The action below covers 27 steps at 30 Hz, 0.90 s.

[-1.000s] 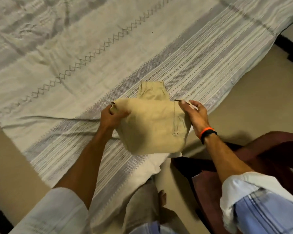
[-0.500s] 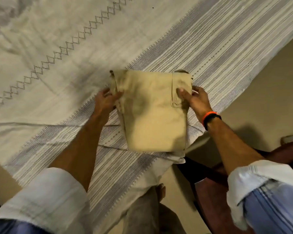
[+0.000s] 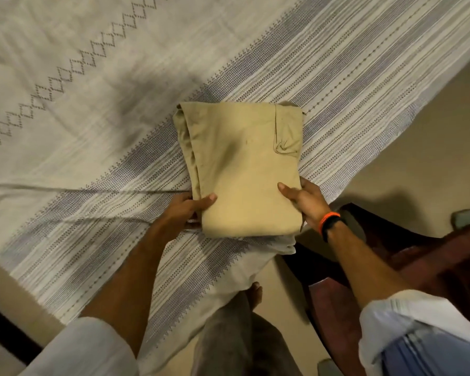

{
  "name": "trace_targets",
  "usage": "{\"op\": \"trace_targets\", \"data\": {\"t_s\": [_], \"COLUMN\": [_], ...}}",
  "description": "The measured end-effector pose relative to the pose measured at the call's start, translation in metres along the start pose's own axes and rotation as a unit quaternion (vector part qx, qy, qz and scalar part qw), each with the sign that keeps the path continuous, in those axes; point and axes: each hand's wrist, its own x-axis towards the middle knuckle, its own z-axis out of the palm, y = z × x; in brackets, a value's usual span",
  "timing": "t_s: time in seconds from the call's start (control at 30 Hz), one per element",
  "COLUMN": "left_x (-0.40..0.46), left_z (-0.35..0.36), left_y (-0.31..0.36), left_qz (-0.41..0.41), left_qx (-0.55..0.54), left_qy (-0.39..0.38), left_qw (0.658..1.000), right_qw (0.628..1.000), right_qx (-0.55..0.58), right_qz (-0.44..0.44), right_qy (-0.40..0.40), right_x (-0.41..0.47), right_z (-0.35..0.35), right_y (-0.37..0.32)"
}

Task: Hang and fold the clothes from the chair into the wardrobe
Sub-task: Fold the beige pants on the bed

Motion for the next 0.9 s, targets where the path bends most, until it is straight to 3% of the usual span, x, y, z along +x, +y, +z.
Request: {"op": "trace_targets", "data": {"t_s": [0.13,0.23,0.3,0.4,0.5,0.73,0.9], "left_x": [0.001,0.006,0.007,0.01,0.016,0.023,0.022], "left_z": [0.002,0.0,0.001,0.008,0.019,0.022,0.02], "left_y": [-0.015,-0.01,0.001,0.008,0.01,0.014,0.019], "left_qz": [-0.042,0.025,0.064,0.042,0.03,0.006,-0.017], "left_qx": [0.067,0.065,0.028,-0.082,-0.121,-0.112,-0.125], "left_qy": [0.021,0.048,0.047,0.047,0.058,0.023,-0.024], "left_qw": [0.997,0.996,0.996,0.995,0.991,0.993,0.992], "right_qw": [0.976,0.981,0.987,0.994,0.997,0.997,0.994], "right_qx": [-0.215,-0.183,-0.151,-0.097,-0.047,0.008,0.069], "right_qz": [0.018,-0.008,-0.019,-0.011,0.009,0.043,0.033], "right_qy": [0.02,0.068,0.059,0.057,0.053,-0.057,-0.077], "right_x": [-0.001,-0.004,-0.003,-0.002,0.0,0.006,0.024], "right_z": [0.007,0.014,0.015,0.015,0.014,0.022,0.014], "right_y": [0.019,0.015,0.011,0.009,0.007,-0.013,-0.005]}}
